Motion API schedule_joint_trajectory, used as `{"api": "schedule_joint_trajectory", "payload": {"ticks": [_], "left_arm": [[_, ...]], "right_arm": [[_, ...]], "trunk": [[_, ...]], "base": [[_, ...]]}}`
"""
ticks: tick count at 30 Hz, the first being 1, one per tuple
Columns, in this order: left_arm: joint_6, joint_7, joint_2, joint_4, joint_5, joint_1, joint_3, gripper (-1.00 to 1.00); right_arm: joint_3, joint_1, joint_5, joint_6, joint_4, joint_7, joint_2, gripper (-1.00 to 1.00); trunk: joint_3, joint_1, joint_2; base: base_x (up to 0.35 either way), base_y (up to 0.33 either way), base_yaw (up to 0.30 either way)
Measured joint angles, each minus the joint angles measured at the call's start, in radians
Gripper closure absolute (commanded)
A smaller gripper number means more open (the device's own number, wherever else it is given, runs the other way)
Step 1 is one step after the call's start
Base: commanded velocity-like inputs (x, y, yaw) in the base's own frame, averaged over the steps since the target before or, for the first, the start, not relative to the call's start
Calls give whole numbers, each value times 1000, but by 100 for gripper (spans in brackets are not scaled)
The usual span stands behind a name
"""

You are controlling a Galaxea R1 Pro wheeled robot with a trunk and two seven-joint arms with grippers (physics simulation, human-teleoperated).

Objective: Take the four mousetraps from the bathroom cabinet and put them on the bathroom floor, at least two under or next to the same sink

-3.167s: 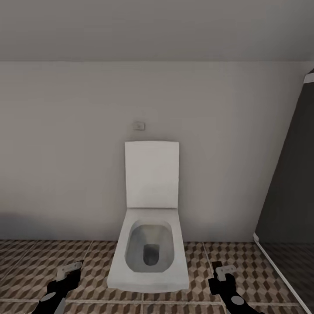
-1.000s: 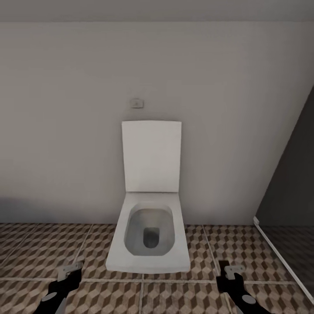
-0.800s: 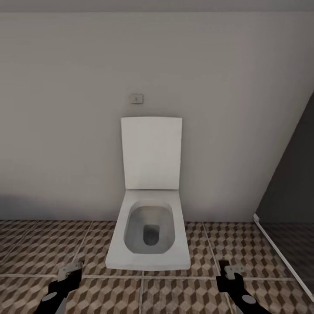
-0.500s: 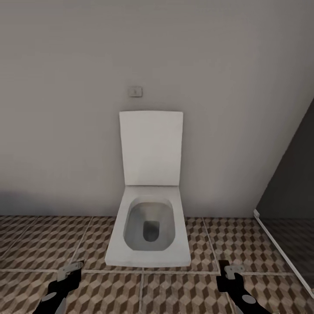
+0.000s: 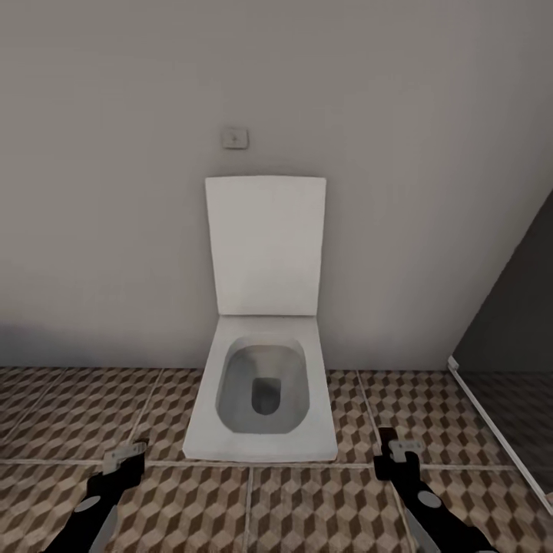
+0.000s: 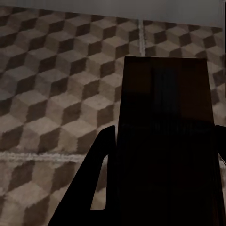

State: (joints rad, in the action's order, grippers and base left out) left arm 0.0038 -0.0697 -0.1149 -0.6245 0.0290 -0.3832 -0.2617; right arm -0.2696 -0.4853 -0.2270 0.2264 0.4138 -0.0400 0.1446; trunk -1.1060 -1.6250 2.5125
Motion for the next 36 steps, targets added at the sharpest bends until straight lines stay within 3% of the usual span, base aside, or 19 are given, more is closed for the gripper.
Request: {"api": "schedule_joint_trajectory", "payload": {"ticks": [5, 14, 28, 36], "left_arm": [[11, -2, -3, -7, -1, -29, 0, 100], [103, -1, -6, -13, -1, -94, 1, 100], [110, -1, -2, -10, -2, -111, -1, 100], [109, -1, -1, -10, -1, -111, -1, 100]], "right_arm": [[0, -27, -1, -1, 6, -6, 0, 100], [1, -46, -3, -1, 6, -8, 4, 100], [26, -49, 1, 0, 6, -36, 24, 100], [26, -49, 1, 10, 7, -35, 24, 100]], "trunk": [[-19, -2, 1], [-54, -6, 3], [-108, -13, 7], [-108, -13, 7]], "base": [[0, 0, 0], [0, 0, 0], [0, 0, 0], [0, 0, 0]]}}
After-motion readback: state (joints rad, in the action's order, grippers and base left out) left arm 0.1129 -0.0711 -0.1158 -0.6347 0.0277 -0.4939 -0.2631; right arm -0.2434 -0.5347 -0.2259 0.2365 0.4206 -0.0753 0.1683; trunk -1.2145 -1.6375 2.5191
